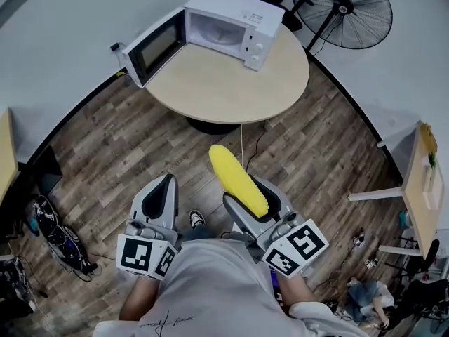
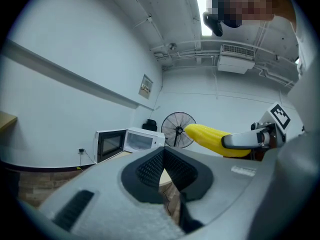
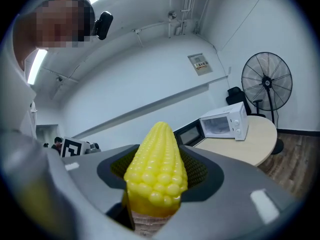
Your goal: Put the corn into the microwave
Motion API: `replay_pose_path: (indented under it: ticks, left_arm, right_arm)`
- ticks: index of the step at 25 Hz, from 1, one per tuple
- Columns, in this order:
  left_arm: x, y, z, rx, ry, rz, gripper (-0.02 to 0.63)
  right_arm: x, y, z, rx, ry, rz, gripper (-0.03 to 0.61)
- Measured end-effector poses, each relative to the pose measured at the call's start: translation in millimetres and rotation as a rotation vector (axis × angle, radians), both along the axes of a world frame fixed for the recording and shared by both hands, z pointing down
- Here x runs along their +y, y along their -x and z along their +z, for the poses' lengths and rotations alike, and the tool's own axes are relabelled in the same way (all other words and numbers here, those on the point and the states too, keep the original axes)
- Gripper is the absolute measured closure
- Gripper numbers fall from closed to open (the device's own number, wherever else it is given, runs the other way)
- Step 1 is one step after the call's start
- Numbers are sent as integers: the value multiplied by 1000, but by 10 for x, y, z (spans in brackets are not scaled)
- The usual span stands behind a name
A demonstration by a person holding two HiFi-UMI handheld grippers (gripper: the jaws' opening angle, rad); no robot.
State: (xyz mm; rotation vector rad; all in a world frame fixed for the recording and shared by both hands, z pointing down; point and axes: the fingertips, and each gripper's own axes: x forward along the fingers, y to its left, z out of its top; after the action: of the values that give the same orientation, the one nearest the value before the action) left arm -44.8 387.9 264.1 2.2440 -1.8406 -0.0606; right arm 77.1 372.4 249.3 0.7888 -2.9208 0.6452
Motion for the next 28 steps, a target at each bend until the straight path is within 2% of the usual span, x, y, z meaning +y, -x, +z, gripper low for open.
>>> replay_pose_path:
  ticks: [8, 16, 22, 28]
  left_arm:
    - [-152, 399, -3, 18, -11, 6, 614]
    - [-338, 638, 49, 45, -6, -6, 614]
    - [-733, 727, 36, 33, -15, 19, 614]
    - [-1386, 810, 29, 6, -15, 56, 614]
  right_arm:
    - [-159, 437, -31, 24, -16, -15, 321]
    - [-441, 717, 12, 32, -26, -36, 321]
    - [-829, 906, 61, 20, -22, -42, 321]
    - [-1431, 1048, 108, 16, -21, -35, 321]
